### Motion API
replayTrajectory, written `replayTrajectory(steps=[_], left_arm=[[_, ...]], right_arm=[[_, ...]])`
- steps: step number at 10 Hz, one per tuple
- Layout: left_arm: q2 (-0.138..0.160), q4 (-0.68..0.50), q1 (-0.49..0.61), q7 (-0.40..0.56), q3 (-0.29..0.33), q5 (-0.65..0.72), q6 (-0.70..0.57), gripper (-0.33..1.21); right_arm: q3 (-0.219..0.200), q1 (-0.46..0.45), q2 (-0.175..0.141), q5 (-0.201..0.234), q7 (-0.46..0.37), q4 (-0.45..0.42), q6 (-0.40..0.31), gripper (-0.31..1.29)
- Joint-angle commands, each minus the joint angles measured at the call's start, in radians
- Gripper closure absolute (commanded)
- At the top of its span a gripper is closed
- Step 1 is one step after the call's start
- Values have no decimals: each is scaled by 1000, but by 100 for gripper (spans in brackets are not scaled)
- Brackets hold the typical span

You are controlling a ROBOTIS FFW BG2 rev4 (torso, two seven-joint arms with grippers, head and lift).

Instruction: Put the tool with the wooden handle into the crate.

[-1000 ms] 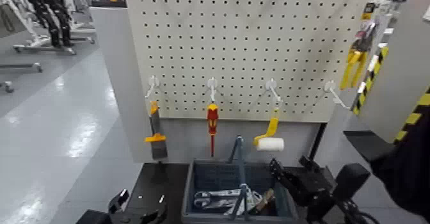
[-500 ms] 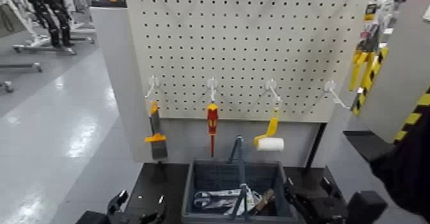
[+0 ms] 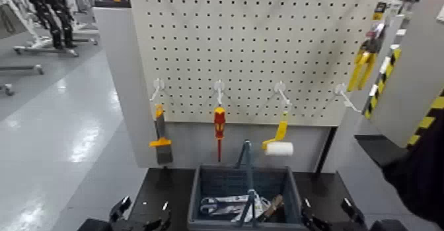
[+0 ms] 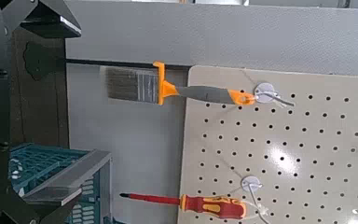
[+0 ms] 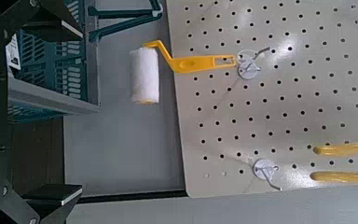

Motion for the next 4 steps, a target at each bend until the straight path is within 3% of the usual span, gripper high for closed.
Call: replayTrajectory(steps=[1,4], left_arm=[[0,-1,2,0,1,0,-1,11],[0,-1,2,0,1,0,-1,11]], right_arm=[[5,16,10,29,-18,-11,2,15],[2,19,13,35,-16,-11,-3,15]])
